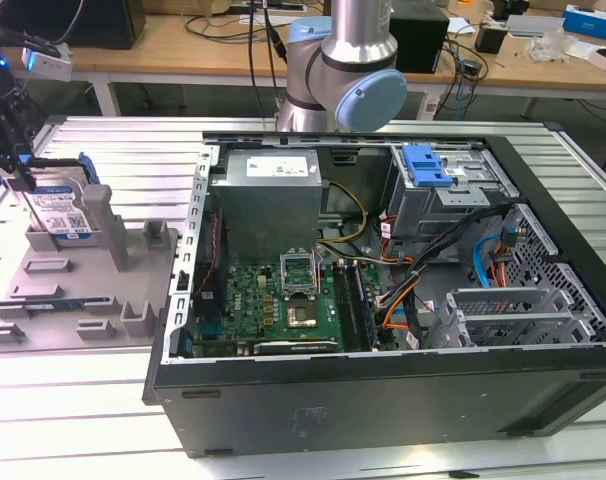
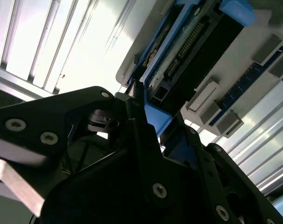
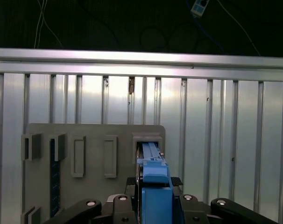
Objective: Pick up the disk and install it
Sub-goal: 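Pick up the disk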
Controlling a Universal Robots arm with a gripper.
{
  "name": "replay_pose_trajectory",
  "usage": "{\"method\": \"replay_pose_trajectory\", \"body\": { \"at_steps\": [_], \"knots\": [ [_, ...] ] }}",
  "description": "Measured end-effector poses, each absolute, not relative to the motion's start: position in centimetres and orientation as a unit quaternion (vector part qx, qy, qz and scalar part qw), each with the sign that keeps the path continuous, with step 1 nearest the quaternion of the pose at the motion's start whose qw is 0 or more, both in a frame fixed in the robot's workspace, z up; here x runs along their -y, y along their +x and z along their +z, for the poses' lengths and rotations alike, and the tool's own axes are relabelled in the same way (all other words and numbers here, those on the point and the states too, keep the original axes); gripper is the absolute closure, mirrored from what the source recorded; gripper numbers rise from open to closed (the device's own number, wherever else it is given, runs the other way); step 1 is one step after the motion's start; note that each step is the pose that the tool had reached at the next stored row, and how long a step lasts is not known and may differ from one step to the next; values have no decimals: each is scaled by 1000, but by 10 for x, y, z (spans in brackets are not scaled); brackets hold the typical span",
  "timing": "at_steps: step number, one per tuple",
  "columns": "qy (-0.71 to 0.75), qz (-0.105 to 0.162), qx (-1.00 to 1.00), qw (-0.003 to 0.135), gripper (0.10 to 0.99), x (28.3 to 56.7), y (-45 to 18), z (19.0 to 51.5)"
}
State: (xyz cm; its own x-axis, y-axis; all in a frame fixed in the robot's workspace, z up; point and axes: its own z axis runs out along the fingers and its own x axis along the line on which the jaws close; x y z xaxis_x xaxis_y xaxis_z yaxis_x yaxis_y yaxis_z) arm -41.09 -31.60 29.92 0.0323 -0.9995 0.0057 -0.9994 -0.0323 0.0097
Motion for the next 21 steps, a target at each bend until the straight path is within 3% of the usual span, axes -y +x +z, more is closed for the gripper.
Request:
{"method": "replay_pose_trajectory", "body": {
  "at_steps": [11,21],
  "knots": [
    [718,-2,696,5,718,316,-411,315],
    [719,-2,695,5,718,316,-409,352]
  ]
}}
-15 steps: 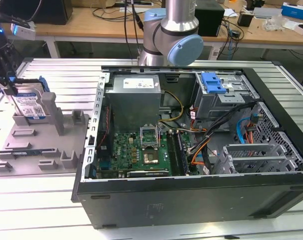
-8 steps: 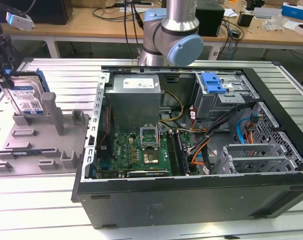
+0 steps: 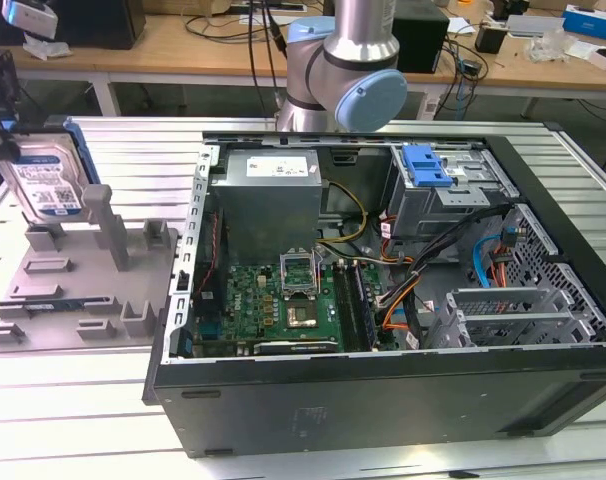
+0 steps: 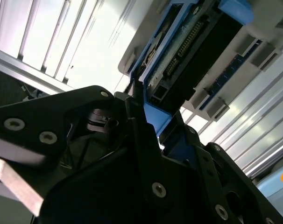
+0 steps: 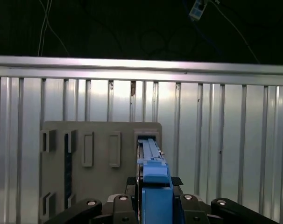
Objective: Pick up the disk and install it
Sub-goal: 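Pick up the disk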
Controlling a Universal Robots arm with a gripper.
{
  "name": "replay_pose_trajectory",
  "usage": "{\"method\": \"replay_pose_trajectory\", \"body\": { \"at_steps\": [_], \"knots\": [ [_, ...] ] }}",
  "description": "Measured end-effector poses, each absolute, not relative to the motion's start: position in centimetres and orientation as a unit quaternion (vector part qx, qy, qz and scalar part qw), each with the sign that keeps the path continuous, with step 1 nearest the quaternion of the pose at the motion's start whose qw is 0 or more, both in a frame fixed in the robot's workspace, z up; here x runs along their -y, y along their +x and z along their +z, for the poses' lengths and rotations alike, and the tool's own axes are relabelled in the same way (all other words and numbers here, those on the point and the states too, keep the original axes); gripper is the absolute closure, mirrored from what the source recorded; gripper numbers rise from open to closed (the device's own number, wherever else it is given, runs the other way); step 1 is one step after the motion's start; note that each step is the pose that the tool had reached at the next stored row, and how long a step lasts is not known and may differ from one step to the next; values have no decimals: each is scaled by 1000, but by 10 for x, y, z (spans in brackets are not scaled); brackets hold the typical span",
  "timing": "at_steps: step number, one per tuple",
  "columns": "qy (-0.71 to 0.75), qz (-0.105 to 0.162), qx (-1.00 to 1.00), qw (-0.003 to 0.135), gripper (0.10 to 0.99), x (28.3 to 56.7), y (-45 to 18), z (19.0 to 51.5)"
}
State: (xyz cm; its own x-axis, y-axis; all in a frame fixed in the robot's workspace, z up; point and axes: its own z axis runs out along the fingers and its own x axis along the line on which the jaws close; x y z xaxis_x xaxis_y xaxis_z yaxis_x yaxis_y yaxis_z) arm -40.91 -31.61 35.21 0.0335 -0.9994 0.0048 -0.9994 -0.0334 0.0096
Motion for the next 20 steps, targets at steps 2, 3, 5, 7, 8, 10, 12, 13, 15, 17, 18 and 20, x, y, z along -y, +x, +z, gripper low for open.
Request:
{"method": "replay_pose_trajectory", "body": {
  "at_steps": [2,3,5,7,8,10,12,13,15,17,18,20],
  "knots": [
    [719,-2,695,5,718,316,-408,360],
    [719,-2,695,5,718,316,-408,368],
    [719,-2,695,5,718,316,-407,381],
    [719,-2,695,5,718,316,-406,392],
    [719,-2,695,5,718,316,-406,396],
    [719,-2,695,5,718,316,-405,403],
    [719,-2,695,5,718,316,-405,418],
    [719,-2,695,5,718,316,-405,422],
    [719,-2,695,5,718,316,-405,430],
    [719,-2,695,5,718,316,-404,443],
    [719,-2,695,5,718,316,-404,448],
    [719,-2,695,5,718,316,-404,458]
  ]
}}
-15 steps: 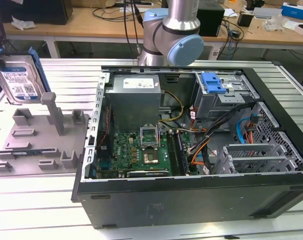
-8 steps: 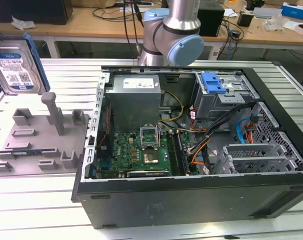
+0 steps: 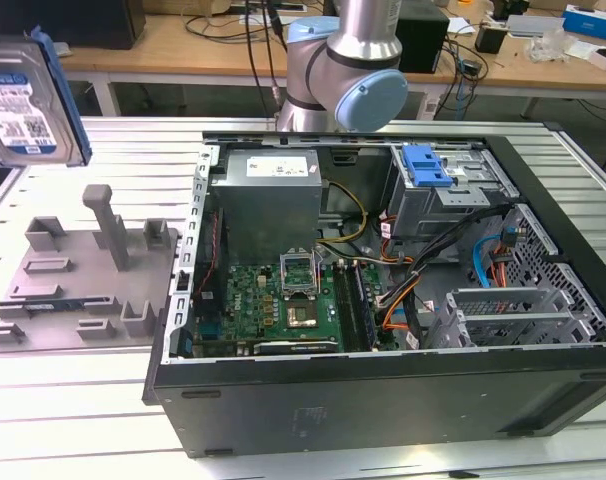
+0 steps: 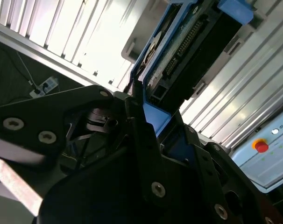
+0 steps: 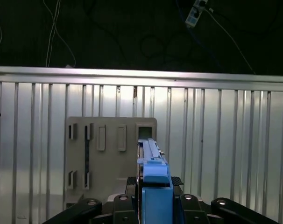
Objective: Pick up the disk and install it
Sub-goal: 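Pick up the disk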
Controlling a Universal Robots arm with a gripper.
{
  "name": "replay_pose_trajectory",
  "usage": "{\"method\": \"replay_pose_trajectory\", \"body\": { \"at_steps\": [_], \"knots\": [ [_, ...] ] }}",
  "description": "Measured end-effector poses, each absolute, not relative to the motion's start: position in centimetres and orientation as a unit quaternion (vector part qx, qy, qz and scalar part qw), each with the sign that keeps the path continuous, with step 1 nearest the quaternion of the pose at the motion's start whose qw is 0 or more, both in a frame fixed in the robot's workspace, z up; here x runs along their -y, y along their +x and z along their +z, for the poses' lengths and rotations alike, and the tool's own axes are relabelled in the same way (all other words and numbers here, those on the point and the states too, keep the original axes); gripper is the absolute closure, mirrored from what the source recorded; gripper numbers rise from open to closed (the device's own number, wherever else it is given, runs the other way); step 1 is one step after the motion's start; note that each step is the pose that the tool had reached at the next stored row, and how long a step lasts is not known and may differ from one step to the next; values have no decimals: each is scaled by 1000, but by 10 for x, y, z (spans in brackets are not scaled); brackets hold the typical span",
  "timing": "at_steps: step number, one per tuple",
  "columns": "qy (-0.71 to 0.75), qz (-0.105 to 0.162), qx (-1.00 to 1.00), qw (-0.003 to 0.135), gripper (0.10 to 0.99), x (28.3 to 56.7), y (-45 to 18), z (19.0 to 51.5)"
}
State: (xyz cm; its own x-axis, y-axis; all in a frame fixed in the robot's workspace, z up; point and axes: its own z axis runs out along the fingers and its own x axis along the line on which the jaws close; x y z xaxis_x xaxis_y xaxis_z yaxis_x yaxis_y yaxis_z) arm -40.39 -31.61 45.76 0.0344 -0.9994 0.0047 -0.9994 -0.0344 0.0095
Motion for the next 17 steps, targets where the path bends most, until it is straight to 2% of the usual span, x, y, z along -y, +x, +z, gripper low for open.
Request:
{"method": "replay_pose_trajectory", "body": {
  "at_steps": [5,12,17],
  "knots": [
    [719,-2,695,5,718,316,-403,484],
    [719,-2,695,5,718,317,-403,484],
    [719,-2,695,5,718,327,-386,484]
  ]
}}
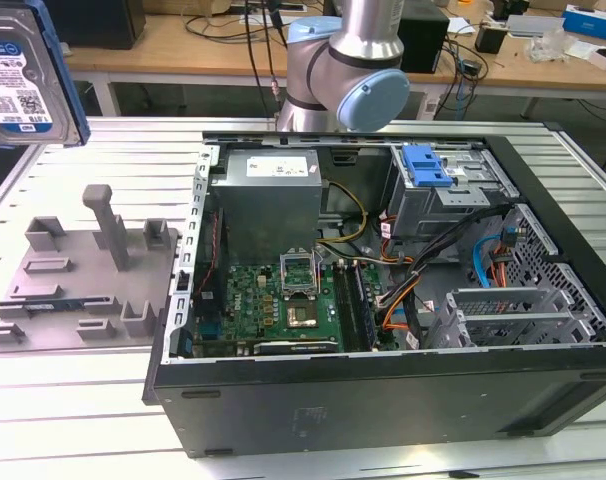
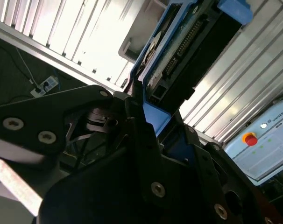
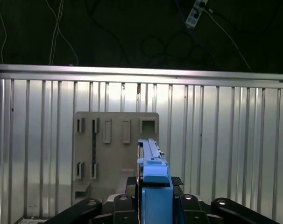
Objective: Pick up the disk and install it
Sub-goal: 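Pick up the disk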
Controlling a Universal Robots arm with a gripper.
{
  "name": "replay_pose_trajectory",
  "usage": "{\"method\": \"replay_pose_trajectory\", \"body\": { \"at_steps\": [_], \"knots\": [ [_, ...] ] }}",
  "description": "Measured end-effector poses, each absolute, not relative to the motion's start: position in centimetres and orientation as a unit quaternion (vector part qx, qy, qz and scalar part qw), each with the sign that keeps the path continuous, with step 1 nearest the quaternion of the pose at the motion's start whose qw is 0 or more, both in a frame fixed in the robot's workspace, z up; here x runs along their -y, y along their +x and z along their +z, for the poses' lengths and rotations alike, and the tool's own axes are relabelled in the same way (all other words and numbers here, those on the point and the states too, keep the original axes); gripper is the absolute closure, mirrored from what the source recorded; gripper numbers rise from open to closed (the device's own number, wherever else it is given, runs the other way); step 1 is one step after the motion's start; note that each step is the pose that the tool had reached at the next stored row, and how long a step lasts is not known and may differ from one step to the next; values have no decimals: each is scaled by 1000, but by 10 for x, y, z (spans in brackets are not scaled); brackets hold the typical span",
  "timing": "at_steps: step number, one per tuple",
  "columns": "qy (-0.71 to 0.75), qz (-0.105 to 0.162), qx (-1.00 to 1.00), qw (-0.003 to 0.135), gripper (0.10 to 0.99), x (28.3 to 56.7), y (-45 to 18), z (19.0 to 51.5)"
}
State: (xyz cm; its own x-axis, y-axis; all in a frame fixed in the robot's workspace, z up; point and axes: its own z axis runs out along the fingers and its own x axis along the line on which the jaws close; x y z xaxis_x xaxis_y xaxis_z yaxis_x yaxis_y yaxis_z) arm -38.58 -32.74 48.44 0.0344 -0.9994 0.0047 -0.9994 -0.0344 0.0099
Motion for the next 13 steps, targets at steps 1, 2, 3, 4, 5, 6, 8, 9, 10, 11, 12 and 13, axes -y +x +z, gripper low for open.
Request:
{"method": "replay_pose_trajectory", "body": {
  "at_steps": [1,2,3,4,5,6,8,9,10,11,12,13],
  "knots": [
    [719,-2,695,6,718,332,-379,485],
    [719,-3,695,6,718,335,-376,485],
    [719,-3,695,6,718,338,-373,485],
    [719,-3,695,7,718,341,-370,486],
    [719,-4,695,7,718,343,-368,486],
    [719,-5,695,8,718,348,-363,486],
    [719,-7,695,11,718,355,-348,487],
    [719,-8,695,11,718,356,-343,487],
    [719,-8,695,12,718,358,-338,487],
    [719,-9,695,13,718,359,-330,487],
    [719,-10,695,13,718,361,-321,488],
    [719,-10,695,13,718,362,-317,488]
  ]
}}
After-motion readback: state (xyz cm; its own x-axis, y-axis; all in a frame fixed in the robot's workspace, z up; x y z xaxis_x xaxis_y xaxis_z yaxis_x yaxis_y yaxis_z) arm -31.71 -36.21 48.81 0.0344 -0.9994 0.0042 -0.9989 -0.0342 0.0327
